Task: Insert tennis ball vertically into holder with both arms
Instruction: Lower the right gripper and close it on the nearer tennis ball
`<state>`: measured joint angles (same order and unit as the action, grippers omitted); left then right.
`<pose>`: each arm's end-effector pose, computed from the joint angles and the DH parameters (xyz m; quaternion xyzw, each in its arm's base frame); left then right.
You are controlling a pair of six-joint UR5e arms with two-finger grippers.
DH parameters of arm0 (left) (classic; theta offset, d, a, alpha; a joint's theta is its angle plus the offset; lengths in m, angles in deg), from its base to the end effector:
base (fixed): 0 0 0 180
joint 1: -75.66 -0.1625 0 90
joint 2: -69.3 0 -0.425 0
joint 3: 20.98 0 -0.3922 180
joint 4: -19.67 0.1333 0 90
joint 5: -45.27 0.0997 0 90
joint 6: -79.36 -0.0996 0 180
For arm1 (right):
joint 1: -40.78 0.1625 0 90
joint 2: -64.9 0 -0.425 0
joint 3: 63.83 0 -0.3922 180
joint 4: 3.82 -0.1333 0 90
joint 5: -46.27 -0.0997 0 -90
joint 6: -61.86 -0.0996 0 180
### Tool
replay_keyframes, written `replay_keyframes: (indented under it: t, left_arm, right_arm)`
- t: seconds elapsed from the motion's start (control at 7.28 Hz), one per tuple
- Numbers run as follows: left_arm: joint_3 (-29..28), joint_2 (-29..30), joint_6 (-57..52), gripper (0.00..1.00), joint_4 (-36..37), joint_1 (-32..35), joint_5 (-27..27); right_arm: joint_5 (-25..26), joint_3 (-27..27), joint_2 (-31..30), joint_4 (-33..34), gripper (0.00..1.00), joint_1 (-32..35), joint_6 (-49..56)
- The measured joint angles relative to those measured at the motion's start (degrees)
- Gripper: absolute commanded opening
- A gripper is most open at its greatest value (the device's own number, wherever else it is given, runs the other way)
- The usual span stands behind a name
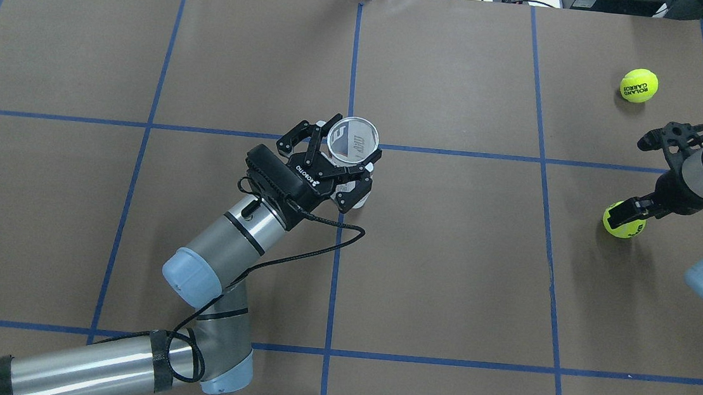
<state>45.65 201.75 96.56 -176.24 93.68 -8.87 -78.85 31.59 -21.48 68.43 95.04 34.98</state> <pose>0.5745 -0.3884 0.2199 0.7008 0.4912 -0.0403 0.5158 -0.2537 -0.4826 0.5528 0.0362 -0.3655 -0.1413 0.9193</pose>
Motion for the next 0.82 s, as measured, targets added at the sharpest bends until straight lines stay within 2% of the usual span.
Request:
replay_keyframes:
  t: [0.14,0.27,0.41,0.82]
  left_arm:
    - [0.0,0.0,0.02,0.85,0.0,0.01,0.0]
    - [0.0,0.0,0.03,0.85,0.0,0.04,0.0]
    - [0.0,0.0,0.03,0.85,0.0,0.07,0.0]
    - [0.0,-0.01,-0.01,0.85,0.0,0.07,0.0]
  right_arm:
    - [0.33,-0.78,0.52,0.0,0.89,-0.26,-0.01]
    - [0.46,-1.38,1.05,0.01,0.32,-0.44,-0.04]
    - [0.45,-1.85,1.56,0.09,0.0,-0.51,-0.07]
    - [-0.09,-1.48,2.02,0.64,0.0,-0.5,-0.67]
